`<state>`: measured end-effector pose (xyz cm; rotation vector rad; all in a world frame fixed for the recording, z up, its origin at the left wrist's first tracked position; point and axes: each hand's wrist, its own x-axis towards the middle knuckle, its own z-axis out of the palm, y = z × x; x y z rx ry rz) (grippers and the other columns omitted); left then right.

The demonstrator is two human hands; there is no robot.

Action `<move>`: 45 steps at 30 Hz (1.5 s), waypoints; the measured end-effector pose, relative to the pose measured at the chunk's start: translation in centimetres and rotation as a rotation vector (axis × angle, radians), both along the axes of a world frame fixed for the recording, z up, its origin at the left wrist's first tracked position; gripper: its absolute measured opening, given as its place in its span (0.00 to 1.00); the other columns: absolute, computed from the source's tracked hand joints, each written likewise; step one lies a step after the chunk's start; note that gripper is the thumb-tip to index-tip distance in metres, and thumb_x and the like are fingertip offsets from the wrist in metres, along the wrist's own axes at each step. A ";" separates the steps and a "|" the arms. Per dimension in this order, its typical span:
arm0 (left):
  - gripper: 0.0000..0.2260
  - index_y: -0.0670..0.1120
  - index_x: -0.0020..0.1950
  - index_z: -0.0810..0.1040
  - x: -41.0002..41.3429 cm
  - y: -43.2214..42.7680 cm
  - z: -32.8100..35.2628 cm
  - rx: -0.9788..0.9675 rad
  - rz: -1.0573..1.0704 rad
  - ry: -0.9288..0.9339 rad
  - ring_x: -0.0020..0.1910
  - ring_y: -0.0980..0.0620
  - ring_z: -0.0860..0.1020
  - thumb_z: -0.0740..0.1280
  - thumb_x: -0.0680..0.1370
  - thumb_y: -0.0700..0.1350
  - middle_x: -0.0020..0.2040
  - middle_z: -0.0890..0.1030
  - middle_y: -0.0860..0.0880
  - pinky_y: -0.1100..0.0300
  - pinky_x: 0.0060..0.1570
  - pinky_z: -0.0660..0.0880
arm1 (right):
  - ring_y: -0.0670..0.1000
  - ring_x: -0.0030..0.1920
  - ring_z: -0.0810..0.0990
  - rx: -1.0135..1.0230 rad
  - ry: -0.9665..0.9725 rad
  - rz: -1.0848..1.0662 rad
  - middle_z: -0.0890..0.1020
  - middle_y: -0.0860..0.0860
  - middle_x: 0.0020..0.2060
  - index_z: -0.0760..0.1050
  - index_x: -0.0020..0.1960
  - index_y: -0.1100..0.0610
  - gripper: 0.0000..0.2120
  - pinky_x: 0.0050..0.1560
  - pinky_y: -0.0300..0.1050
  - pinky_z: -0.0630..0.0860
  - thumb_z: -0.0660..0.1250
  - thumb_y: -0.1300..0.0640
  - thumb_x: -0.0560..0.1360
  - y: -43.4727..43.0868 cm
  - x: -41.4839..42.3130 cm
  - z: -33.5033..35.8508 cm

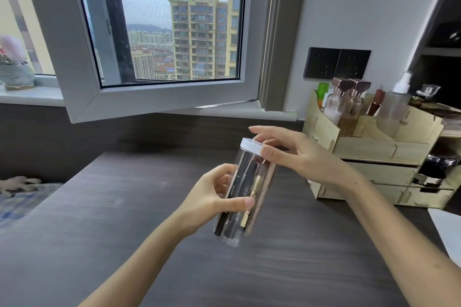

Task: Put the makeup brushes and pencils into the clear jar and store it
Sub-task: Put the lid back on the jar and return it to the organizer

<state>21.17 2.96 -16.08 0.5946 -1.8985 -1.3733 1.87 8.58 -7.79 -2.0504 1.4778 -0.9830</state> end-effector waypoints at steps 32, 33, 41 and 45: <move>0.29 0.46 0.72 0.63 -25.0 -1.3 9.5 -0.095 -0.269 -0.058 0.55 0.56 0.73 0.60 0.72 0.30 0.59 0.75 0.50 0.61 0.56 0.72 | 0.35 0.52 0.76 -0.584 -0.322 -0.783 0.76 0.46 0.55 0.66 0.62 0.49 0.33 0.51 0.30 0.72 0.78 0.55 0.63 0.0 -20.6 1.2; 0.28 0.46 0.72 0.63 -25.3 -1.4 9.3 -0.100 -0.260 -0.077 0.58 0.55 0.72 0.60 0.72 0.31 0.61 0.75 0.48 0.58 0.60 0.71 | 0.32 0.51 0.76 -0.584 -0.321 -0.795 0.76 0.45 0.55 0.66 0.63 0.51 0.34 0.50 0.28 0.70 0.78 0.55 0.63 -0.1 -20.9 0.6; 0.34 0.51 0.74 0.60 -27.9 -2.9 8.9 -0.191 -0.087 -0.309 0.68 0.43 0.67 0.55 0.68 0.33 0.68 0.72 0.43 0.44 0.69 0.60 | 0.57 0.55 0.79 -0.509 0.013 -1.009 0.82 0.56 0.54 0.71 0.59 0.59 0.34 0.47 0.42 0.71 0.77 0.43 0.61 -2.1 -21.2 1.5; 0.30 0.47 0.72 0.64 -28.8 -3.3 9.3 -0.293 -0.007 -0.431 0.68 0.42 0.67 0.56 0.69 0.35 0.66 0.75 0.43 0.42 0.69 0.49 | 0.59 0.51 0.81 -0.382 0.138 -1.099 0.83 0.59 0.49 0.70 0.61 0.64 0.38 0.43 0.44 0.73 0.76 0.40 0.62 -3.2 -21.4 1.8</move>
